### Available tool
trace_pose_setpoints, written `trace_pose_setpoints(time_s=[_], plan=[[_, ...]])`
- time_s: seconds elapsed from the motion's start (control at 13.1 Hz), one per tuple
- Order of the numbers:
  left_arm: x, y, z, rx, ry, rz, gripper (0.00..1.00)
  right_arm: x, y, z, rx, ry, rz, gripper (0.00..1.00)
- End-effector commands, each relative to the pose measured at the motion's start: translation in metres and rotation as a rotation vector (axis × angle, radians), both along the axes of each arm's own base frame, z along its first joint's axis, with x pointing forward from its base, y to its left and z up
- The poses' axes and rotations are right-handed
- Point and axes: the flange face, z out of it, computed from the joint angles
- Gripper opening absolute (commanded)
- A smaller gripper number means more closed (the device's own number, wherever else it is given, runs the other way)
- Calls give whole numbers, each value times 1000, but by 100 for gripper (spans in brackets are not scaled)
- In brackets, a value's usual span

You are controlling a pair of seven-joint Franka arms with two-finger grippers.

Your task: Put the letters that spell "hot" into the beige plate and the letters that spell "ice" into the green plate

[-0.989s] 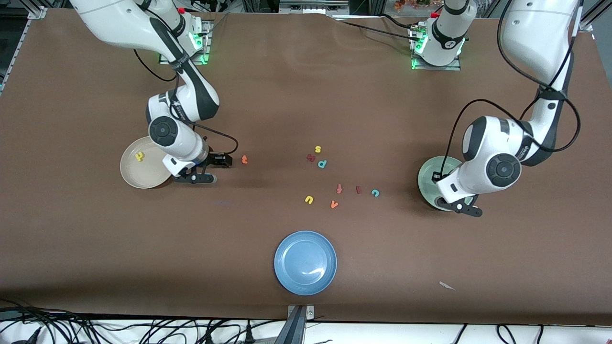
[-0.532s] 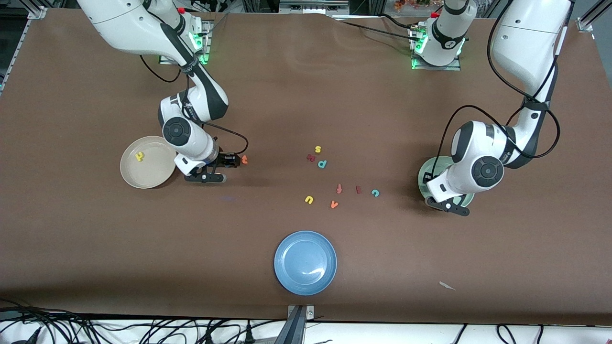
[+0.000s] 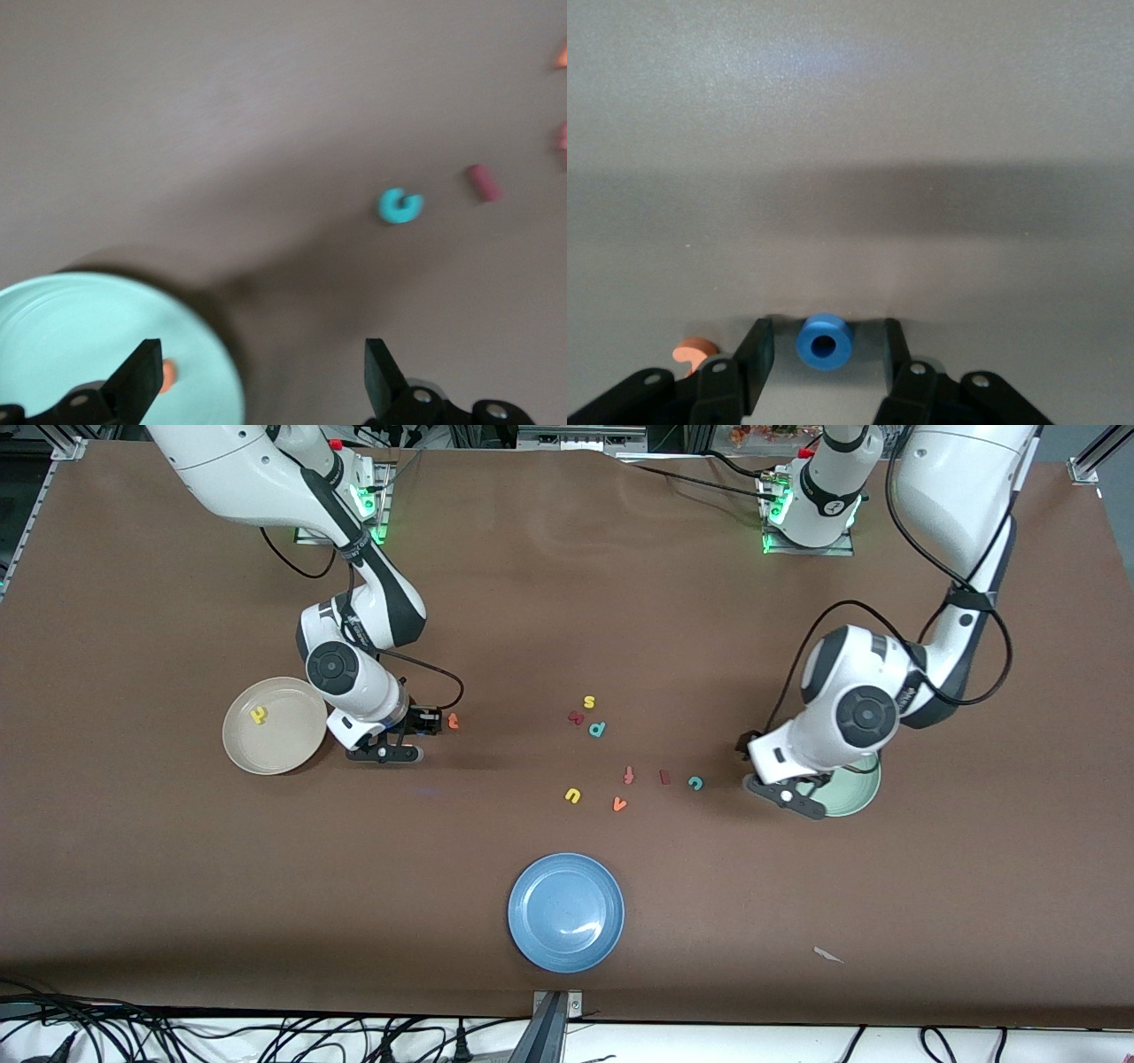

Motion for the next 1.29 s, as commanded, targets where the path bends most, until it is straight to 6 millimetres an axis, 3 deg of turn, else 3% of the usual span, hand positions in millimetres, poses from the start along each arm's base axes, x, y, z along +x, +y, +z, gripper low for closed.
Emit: trace_pose_setpoints(time_s=[0.0,0.23,0.3,0.38,0.61,0.91,1.14,1.22], plan=[[5,-37,-12,-30,-16,-54,100,1,5,-2,-3,-5,15,46],[5,-65,-39,-65,-87,-106,99,2,3,-3,-4,-4,13,46],[6,-74,-39,-75,-105,-114,99,2,3,-2,-4,-4,11,46],[5,-79,-47,-75,-100,-123,98,3,3,-1,-3,-6,12,42],[7,-76,-64,-37,-139,-182,89,2,3,0,-4,-5,14,32],[3,-77,-77,-33,-123,-188,80,3,0,2,-10,2,11,26],[0,-79,-81,-38,-128,-192,60,10,-11,12,-17,-12,-6,23],[-1,-79,-86,-38,-124,-192,59,14,-17,19,-26,-8,-20,23]])
